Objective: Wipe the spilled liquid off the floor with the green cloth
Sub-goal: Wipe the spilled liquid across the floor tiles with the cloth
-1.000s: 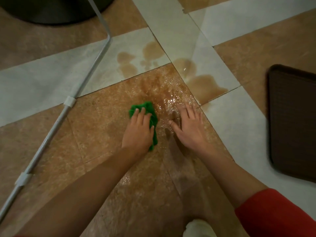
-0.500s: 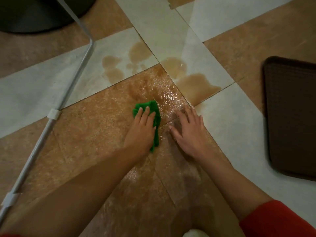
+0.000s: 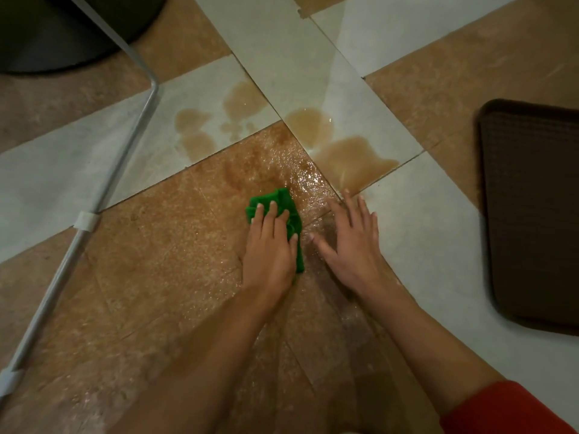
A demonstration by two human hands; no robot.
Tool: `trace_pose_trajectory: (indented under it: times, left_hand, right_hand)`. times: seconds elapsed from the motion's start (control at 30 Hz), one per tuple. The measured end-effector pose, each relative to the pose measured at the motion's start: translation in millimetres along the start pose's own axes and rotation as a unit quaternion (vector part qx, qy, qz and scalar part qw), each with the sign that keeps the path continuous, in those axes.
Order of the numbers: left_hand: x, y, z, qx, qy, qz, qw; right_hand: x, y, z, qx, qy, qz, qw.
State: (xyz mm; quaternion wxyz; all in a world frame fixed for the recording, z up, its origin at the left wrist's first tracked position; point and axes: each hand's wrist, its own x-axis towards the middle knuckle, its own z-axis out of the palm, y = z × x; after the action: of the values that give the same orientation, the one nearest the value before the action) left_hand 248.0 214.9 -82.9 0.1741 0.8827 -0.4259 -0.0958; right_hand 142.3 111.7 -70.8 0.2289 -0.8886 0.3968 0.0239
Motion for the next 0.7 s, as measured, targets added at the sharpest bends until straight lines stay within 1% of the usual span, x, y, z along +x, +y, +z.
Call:
trace_pose_trajectory:
  times: [0.07, 0.13, 0.2, 0.3, 0.33, 0.37, 0.43, 0.5, 0.53, 0.6, 0.67, 0.7]
  left_hand:
    - [-4.9, -11.2, -6.1, 0.024, -0.036, 0.06, 0.997]
    - [0.3, -24.9, -12.3, 0.056, -0.055, 0.088, 0.993]
    - [14.5, -27.8, -14.6, 0.074, -0.055, 0.065, 0.994]
    - [25.0, -4.8, -5.7, 0.045, -0.009, -0.004, 0.999]
    - [22.1, 2.6, -1.6, 0.028, -0.005, -0.015, 1.0]
    - [16.2, 6.0, 2.8, 0.013, -0.007, -0.008, 1.0]
    - [1.5, 4.6, 4.6, 0.008, -0.027, 0.051, 0.998]
    - [-3.6, -7.2, 0.6, 0.059, -0.028, 0.122, 0.99]
    - [0.0, -11.5, -3.1, 0.081, -0.021, 0.137, 0.987]
    - [13.4, -7.5, -7.9, 0.071, -0.033, 0.104, 0.991]
    - [26.5, 5.9, -3.4, 0.037, -0.02, 0.047, 0.998]
    - [27.3, 14.7, -0.2, 0.034, -0.011, 0.033, 0.999]
  right_hand:
    - [-0.7, 1.1, 0.0, 0.009, 0.004, 0.004, 1.0]
    - [-3.2, 2.9, 0.9, 0.002, 0.005, 0.006, 1.0]
    - [-6.2, 3.5, 1.6, 0.002, 0.006, 0.015, 1.0]
    - [-7.7, 6.0, 1.3, -0.003, 0.01, 0.025, 1.0]
    - [-7.4, 6.2, 1.0, -0.009, 0.011, 0.022, 1.0]
    - [-6.4, 5.9, 1.2, -0.015, 0.014, 0.018, 1.0]
    - [-4.5, 5.5, 1.0, -0.019, 0.019, 0.014, 1.0]
    - [-4.2, 5.2, 0.7, -0.012, 0.022, 0.013, 1.0]
    - [-4.6, 5.1, 0.8, -0.01, 0.024, 0.012, 1.0]
    - [-6.6, 5.9, 1.5, -0.012, 0.026, 0.012, 1.0]
    - [-7.7, 6.8, 1.0, -0.005, 0.031, 0.018, 0.999]
    - [-7.8, 6.8, 0.0, -0.002, 0.034, 0.019, 0.999]
